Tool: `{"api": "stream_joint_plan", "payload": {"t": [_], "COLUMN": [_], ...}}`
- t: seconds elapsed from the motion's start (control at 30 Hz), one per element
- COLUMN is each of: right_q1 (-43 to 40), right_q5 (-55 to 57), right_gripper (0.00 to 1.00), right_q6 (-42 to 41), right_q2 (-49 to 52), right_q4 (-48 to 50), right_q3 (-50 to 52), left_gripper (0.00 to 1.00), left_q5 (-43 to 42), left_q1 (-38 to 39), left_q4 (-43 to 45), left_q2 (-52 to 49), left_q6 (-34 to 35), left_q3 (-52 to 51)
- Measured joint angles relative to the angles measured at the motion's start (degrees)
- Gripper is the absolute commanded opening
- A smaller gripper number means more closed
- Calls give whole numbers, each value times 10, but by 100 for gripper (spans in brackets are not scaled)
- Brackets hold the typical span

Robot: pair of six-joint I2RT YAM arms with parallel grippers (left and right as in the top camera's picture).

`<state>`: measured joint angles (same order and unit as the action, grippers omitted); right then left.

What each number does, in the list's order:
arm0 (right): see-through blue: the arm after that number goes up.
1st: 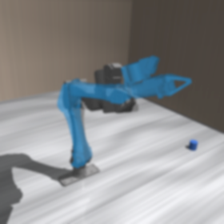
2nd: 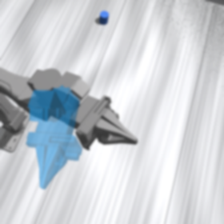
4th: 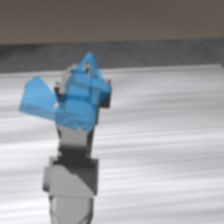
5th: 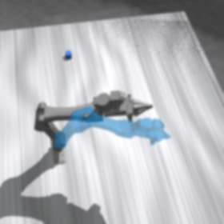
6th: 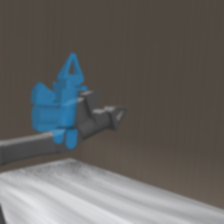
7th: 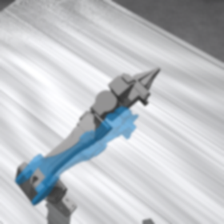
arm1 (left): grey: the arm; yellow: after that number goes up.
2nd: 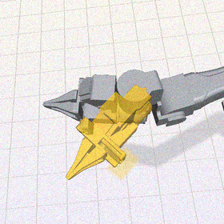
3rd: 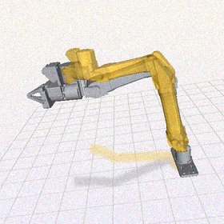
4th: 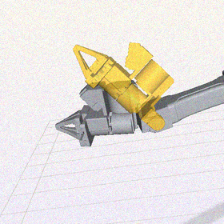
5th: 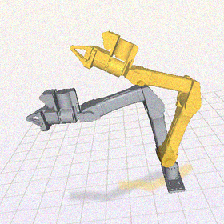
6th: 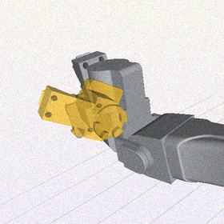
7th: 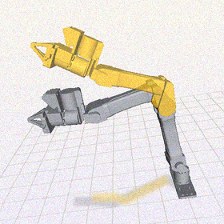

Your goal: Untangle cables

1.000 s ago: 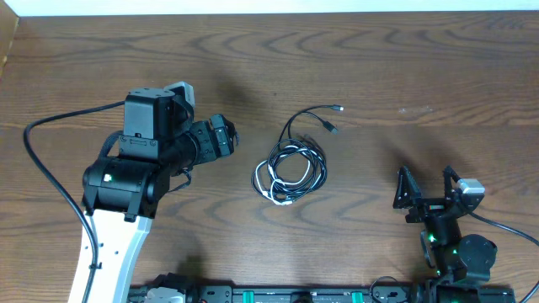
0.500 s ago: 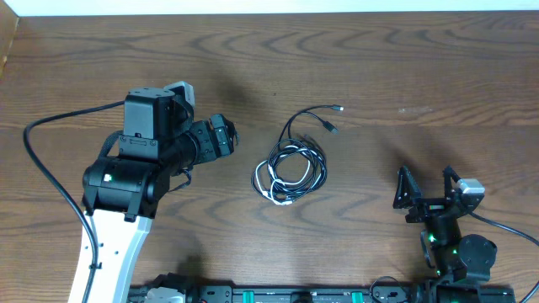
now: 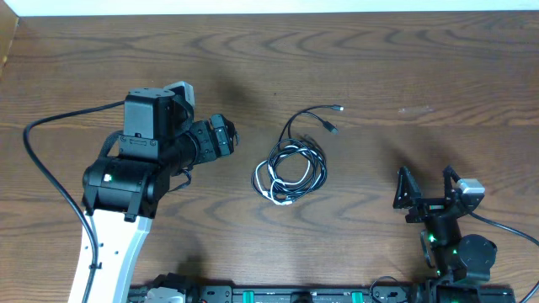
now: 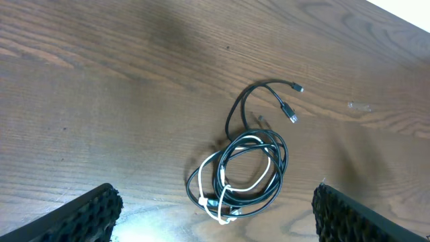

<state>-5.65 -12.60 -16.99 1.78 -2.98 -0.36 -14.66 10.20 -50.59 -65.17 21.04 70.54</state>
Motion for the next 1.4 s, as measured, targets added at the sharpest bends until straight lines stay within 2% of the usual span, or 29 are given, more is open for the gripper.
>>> {"api": "stream_joint_plan", "payload": {"t": [0.43, 0.73, 1.4], "right_q1": [0, 0, 0], "right_q5": [0, 0, 0], "right_gripper": [99, 99, 99], "right_q6": [0, 0, 0], "right_q2": [0, 0, 0], "right_q4": [0, 0, 0], "right_q3": [0, 0, 0], "left_gripper": [91, 91, 91], "left_q5": [0, 4, 13], "left_q1": [0, 0, 0], "left_q4": [-2, -50, -54], "left_q2": [0, 0, 0], "left_q6": [0, 0, 0], "left_q3": [0, 1, 1]}}
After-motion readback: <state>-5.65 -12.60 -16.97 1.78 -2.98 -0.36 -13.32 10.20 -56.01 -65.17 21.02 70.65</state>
